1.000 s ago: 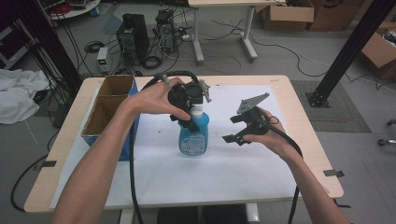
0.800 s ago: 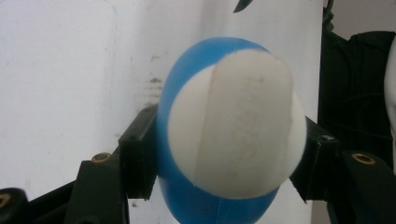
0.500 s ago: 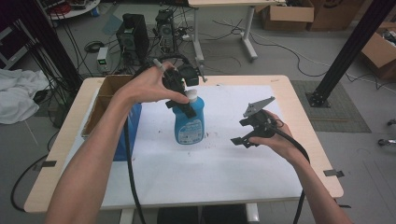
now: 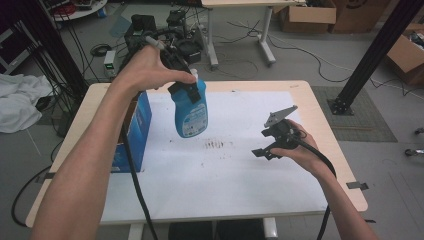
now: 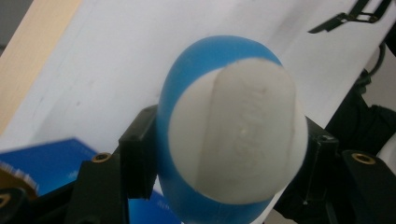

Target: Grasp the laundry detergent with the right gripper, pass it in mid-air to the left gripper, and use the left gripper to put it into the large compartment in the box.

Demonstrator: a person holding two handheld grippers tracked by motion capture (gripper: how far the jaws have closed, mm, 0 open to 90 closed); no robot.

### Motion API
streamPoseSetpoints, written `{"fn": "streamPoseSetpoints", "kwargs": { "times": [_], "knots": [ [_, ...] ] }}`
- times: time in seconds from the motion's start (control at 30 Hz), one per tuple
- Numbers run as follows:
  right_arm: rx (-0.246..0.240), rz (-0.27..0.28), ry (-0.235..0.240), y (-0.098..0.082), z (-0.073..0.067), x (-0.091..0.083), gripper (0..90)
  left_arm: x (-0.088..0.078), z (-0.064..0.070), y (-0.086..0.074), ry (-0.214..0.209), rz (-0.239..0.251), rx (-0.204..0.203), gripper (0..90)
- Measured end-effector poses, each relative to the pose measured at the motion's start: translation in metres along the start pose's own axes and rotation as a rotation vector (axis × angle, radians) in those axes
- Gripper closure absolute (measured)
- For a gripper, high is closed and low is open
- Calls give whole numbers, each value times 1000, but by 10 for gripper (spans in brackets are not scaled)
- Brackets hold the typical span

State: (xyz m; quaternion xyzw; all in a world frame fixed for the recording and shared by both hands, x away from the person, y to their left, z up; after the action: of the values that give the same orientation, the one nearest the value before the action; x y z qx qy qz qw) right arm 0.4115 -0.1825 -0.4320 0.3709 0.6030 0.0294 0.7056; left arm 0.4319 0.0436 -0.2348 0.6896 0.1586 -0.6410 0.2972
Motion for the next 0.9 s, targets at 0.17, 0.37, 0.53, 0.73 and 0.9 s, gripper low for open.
{"fn": "streamPoseSetpoints", "kwargs": {
  "times": [0.17, 0.37, 0.53, 0.73, 0.9],
  "knots": [
    [4, -7, -9, -3, 2, -3, 157, -16, -16, -8, 32, 11, -126, 379],
    [11, -12, -17, -8, 5, -5, 159, -35, -36, -24, 54, 34, -263, 379],
    [15, -22, -37, -10, 8, -6, 160, -52, -55, -40, 92, 44, -394, 379],
    [15, -53, -52, -12, 10, -10, 167, -66, -73, -57, 143, 26, -495, 379],
    [10, -59, -48, -10, 8, -12, 170, -76, -85, -67, 144, 48, -556, 379]
  ]
}}
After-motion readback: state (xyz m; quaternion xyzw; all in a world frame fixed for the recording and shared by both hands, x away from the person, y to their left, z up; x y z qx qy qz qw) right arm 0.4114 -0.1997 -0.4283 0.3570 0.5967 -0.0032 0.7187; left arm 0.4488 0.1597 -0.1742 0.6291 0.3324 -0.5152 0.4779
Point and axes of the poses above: each handheld gripper's, and its own axes: x roughly forward along the jaws, y roughly out of its top, z roughly to its right, the point moved 10 cm from there along x, roughly forward along the jaws, and after that the axes turned 5 degrees about -z, right-handed, at the moved point
